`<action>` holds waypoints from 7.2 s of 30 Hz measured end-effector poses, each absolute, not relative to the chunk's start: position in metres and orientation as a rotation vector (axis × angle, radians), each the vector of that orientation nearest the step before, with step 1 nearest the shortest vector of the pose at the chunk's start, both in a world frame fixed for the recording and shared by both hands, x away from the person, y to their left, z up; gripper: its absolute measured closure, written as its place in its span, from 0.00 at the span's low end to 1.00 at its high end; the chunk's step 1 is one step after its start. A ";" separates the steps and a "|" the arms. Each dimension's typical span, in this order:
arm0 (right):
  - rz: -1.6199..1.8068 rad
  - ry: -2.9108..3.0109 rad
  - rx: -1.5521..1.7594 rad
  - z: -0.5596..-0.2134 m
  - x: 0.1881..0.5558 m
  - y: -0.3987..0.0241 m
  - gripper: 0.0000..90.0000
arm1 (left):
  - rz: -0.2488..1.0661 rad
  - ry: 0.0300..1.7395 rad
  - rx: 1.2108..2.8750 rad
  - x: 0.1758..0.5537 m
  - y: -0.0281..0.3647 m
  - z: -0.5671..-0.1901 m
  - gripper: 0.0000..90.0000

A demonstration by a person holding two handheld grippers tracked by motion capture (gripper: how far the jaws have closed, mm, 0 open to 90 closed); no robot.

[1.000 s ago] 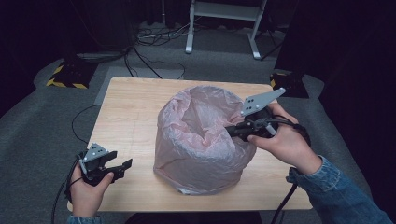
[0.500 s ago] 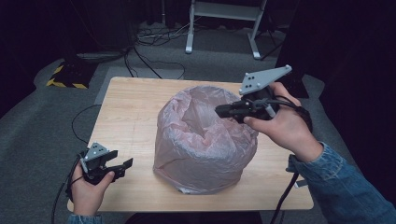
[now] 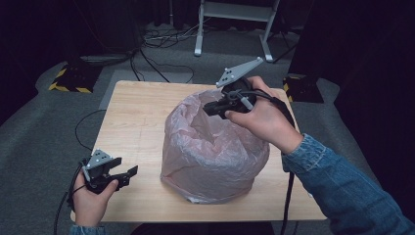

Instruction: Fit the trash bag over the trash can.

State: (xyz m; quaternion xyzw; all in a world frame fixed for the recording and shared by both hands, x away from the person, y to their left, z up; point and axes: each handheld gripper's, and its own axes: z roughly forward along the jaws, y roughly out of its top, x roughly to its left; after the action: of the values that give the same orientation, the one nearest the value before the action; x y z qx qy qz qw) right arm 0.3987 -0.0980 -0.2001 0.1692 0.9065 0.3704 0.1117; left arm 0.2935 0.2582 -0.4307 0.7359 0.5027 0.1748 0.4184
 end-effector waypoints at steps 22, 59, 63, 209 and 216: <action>0.726 2.737 0.501 -0.264 0.441 -0.057 0.32 | 0.457 1.323 1.805 0.277 0.276 -0.435 0.34; 0.422 2.942 0.485 -0.350 0.449 -0.044 0.26 | 0.447 1.315 1.816 0.282 0.275 -0.438 0.33; 0.324 2.977 0.452 -0.357 0.449 -0.050 0.25 | 0.441 1.313 1.819 0.282 0.273 -0.439 0.33; 1.213 2.284 0.808 -0.234 0.414 -0.294 0.30 | 0.444 1.288 1.857 0.297 0.263 -0.445 0.31; 1.186 2.272 0.848 -0.251 0.410 -0.309 0.30 | 0.453 1.292 1.864 0.297 0.263 -0.446 0.31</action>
State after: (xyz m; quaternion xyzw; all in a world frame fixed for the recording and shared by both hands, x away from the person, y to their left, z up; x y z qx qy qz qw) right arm 0.4100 -0.3091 -0.2507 0.3064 0.8210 0.4288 0.2194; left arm 0.2974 0.2631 -0.4460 0.7379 0.5112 0.1792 0.4026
